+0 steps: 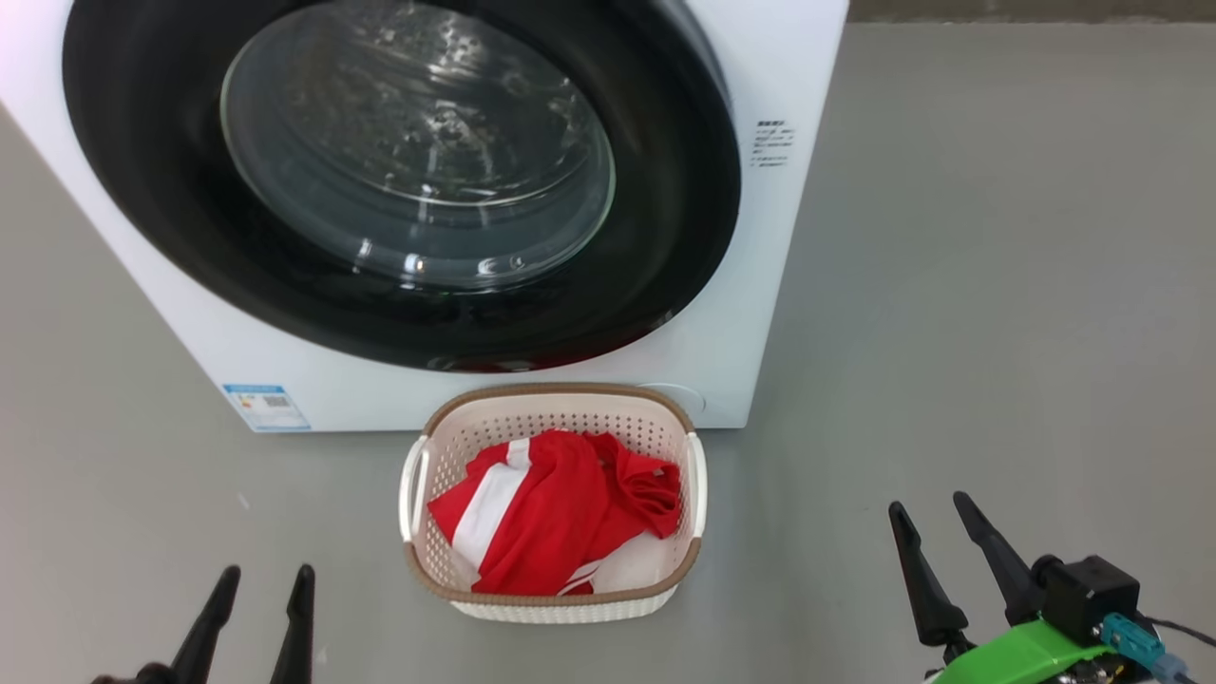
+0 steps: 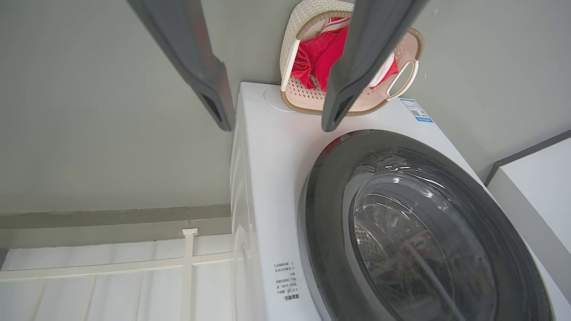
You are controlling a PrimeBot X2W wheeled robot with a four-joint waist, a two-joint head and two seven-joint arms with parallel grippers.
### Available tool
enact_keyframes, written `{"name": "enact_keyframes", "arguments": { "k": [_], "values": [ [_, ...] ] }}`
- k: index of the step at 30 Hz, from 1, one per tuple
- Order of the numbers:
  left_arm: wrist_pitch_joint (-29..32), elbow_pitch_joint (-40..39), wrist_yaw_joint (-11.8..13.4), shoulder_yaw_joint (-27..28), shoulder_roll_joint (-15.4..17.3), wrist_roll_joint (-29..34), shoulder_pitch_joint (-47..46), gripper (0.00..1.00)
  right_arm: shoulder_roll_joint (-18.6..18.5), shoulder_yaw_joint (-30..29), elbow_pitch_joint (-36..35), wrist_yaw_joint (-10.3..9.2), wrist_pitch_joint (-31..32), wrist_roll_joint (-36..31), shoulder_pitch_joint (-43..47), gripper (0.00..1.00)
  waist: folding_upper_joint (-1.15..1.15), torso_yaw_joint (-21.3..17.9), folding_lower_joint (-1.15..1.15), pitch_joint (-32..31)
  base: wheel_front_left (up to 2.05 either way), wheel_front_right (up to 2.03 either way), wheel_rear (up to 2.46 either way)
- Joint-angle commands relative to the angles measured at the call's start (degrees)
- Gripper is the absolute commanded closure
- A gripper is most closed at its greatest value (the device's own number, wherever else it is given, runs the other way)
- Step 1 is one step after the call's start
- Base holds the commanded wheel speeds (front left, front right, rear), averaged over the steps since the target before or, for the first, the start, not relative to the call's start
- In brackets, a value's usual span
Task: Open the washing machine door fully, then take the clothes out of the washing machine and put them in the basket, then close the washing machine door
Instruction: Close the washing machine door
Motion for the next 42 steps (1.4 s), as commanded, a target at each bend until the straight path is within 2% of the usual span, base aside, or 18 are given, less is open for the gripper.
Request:
{"name": "enact_keyframes", "arguments": {
  "k": [1, 25, 42],
  "values": [
    [-0.51, -1.31, -0.32, 2.61, 0.85, 0.69, -0.03, 0.0, -0.56, 0.85, -1.71, -0.06, -0.21, 0.39, 0.45, 0.0, 0.0, -1.41, 0.0, -1.29, 0.0, 0.0, 0.0],
    [-0.51, -1.35, -0.32, 5.07, 0.51, 1.75, 3.89, 0.0, -0.8, -2.63, -4.01, -0.06, -0.21, 0.74, 7.24, 0.0, 0.0, -3.67, 0.0, -3.43, 0.0, 0.0, 0.0],
    [-0.51, -1.7, -0.32, 5.89, 0.42, 1.44, 3.58, 0.0, -0.06, -3.57, -4.06, -0.06, -0.21, 0.39, 7.55, 0.0, 0.0, -4.2, 0.0, -3.47, 0.0, 0.0, 0.0]
  ]
}}
